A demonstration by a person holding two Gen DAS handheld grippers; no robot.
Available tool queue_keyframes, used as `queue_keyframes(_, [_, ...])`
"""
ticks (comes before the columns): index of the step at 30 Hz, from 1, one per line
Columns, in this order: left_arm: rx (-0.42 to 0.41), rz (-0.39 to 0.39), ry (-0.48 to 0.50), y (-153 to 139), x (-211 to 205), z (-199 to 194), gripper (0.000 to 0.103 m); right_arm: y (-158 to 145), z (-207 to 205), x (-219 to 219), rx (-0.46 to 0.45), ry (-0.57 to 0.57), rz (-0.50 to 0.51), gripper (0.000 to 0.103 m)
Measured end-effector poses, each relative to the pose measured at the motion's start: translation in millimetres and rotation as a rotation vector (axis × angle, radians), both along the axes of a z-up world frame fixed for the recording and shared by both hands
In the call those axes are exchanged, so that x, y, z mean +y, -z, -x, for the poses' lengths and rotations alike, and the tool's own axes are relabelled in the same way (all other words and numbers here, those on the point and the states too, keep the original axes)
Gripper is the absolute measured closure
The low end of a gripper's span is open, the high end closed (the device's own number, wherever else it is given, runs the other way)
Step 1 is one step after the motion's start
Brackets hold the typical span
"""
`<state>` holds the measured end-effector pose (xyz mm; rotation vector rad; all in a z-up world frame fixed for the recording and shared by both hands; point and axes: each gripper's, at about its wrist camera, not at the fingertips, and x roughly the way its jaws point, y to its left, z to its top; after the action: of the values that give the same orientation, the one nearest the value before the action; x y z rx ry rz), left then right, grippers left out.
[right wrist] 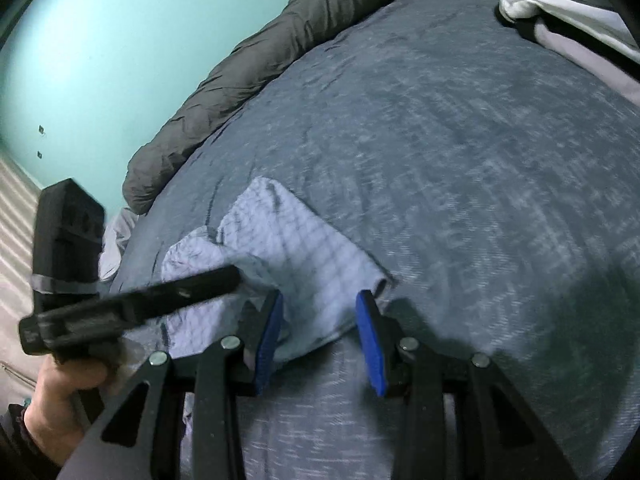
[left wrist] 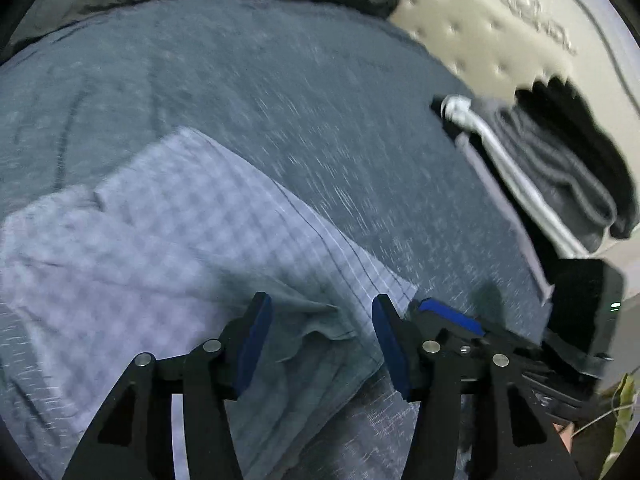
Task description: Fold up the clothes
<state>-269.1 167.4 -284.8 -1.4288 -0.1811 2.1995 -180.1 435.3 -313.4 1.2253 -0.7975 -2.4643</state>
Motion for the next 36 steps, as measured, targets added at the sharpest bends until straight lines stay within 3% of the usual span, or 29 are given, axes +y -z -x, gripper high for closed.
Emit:
queue_keyframes(4, [0.055,0.001,-0.061,-22,-41,-1,0.047,1,6,-18,-0.007,-0.031,-0.008,0.065])
queue_keyframes(12, [0.085,0.09,-0.215,-21,-113,26,0.047,14,23,-39,-0.06,-0.039,-0.029,0.065])
queue_keyframes(21, [0.067,0.117,-0.251,-8,-132,64,0.047,18,33,-48,-0.077,-0.061,-0.073,0.065])
queue_keyframes(23, [0.061,0.121,-0.254,-7,-129,74,0.047,20,34,-50,-0.078,-0.074,-0.08,0.07])
queue_keyframes(25, [0.051,0.125,-0.25,-3,-125,81,0.047,22,34,-51,-0.078,-0.085,-0.084,0.088])
queue_keyframes(28, [0.029,0.145,-0.241,3,-120,90,0.047,24,34,-51,-0.077,-0.089,-0.08,0.097])
queue_keyframes(36, [0.013,0.204,-0.214,12,-109,99,0.047,18,32,-50,-0.052,-0.096,-0.055,0.1])
